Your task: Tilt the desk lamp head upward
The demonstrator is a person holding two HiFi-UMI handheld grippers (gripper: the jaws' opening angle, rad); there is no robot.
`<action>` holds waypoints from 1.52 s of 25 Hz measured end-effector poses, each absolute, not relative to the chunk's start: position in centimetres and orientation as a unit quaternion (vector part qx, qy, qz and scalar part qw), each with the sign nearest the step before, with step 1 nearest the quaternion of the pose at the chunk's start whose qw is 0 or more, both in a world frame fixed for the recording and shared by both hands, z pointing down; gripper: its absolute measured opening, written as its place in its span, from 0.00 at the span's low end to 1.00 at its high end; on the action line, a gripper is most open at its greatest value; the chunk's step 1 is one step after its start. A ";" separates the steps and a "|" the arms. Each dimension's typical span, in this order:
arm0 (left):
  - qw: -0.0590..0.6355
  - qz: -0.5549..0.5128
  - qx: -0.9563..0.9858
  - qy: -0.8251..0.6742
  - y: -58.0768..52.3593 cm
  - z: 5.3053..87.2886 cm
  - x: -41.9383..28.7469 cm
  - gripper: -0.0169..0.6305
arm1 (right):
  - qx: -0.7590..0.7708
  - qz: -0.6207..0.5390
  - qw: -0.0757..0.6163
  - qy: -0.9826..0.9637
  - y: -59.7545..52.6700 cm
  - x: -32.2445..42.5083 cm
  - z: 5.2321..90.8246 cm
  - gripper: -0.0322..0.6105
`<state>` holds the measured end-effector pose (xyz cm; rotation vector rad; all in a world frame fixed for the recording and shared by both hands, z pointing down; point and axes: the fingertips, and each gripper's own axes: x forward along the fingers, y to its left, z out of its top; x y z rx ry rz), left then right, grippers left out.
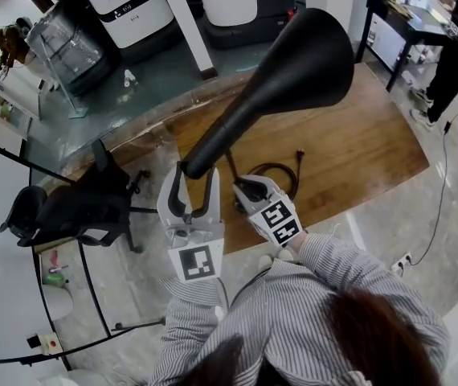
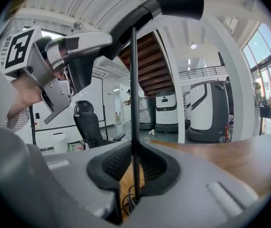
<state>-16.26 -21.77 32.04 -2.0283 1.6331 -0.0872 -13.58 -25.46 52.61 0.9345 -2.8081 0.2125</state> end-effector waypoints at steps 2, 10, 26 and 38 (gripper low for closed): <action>0.259 -0.017 -0.754 0.604 -21.8 32.1 -16.2 0.36 | 0.316 0.072 0.087 -0.942 -25.5 -13.5 52.7 0.12; 0.210 0.036 -0.766 0.607 -22.2 32.9 -16.3 0.36 | 0.319 0.074 0.079 -0.941 -25.5 -13.6 52.6 0.12; 0.153 0.119 -0.775 0.602 -22.5 33.2 -16.7 0.37 | 0.337 0.078 0.075 -0.935 -25.5 -13.5 52.7 0.12; 0.109 0.154 -0.782 0.595 -22.8 33.6 -16.7 0.37 | 0.344 0.077 0.073 -0.933 -25.6 -13.5 52.6 0.12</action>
